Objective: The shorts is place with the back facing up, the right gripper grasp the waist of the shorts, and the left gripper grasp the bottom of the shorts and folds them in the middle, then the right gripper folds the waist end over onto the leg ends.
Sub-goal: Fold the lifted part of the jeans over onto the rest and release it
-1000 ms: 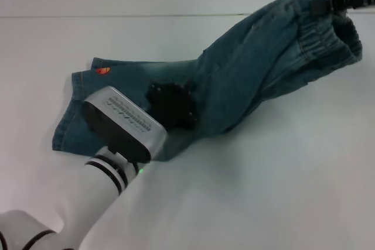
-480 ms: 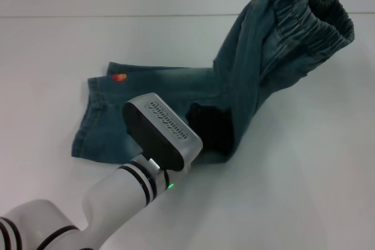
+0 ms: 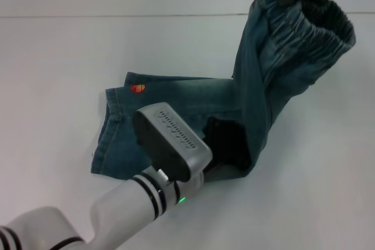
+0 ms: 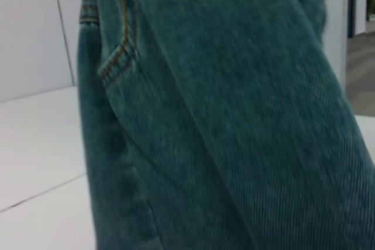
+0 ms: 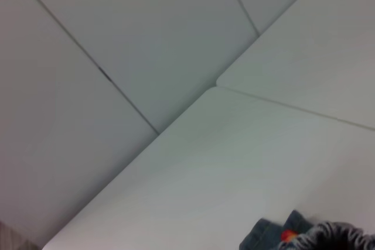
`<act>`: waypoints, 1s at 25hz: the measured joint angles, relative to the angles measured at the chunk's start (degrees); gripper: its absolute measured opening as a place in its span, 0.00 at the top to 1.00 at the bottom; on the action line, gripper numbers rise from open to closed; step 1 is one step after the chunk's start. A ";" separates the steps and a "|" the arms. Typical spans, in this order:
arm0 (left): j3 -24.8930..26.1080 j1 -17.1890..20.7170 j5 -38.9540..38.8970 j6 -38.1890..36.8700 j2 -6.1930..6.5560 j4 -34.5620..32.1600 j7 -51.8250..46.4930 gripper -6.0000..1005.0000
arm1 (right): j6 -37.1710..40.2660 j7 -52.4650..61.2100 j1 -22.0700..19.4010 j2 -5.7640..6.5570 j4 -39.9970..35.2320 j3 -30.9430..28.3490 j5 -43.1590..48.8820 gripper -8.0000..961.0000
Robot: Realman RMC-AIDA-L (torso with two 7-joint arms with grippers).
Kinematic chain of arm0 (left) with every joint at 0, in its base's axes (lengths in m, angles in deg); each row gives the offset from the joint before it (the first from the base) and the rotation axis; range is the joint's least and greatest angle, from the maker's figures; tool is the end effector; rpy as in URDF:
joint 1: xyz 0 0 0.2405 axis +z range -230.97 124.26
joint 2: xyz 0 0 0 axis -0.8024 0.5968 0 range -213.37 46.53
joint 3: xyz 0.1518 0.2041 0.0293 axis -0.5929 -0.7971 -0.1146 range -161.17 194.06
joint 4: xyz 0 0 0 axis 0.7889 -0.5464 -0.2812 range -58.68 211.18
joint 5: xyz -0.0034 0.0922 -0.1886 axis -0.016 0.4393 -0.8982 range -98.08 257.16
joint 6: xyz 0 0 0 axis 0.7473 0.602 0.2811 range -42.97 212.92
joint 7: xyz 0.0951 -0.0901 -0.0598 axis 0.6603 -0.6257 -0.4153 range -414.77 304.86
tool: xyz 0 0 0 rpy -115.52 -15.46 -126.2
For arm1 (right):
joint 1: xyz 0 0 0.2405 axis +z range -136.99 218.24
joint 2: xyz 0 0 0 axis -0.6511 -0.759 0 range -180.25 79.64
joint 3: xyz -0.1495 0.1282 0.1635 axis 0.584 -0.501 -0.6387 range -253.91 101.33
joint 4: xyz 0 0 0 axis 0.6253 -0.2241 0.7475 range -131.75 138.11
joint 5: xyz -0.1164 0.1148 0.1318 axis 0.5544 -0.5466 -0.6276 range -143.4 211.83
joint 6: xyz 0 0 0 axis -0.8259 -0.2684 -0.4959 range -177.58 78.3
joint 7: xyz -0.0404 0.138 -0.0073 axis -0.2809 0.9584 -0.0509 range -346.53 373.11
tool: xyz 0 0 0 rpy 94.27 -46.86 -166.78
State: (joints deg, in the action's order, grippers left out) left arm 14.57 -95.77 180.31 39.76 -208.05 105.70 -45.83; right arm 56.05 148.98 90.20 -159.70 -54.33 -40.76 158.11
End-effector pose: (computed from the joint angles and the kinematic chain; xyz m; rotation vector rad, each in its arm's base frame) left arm -0.1781 0.2912 -0.1960 -2.4208 -0.3381 -0.5900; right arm 0.1396 0.4003 0.1191 -2.7581 1.1627 0.5177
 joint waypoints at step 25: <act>18.44 25.24 -0.40 -39.16 0.18 -20.03 -25.39 0.94 | -13.14 -7.58 7.00 -5.50 12.78 16.88 0.14 0.89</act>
State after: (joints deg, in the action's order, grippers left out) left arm 33.01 -70.53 179.92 0.60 -207.87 85.67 -71.22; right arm 42.91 141.39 97.20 -165.20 -41.55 -23.88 158.26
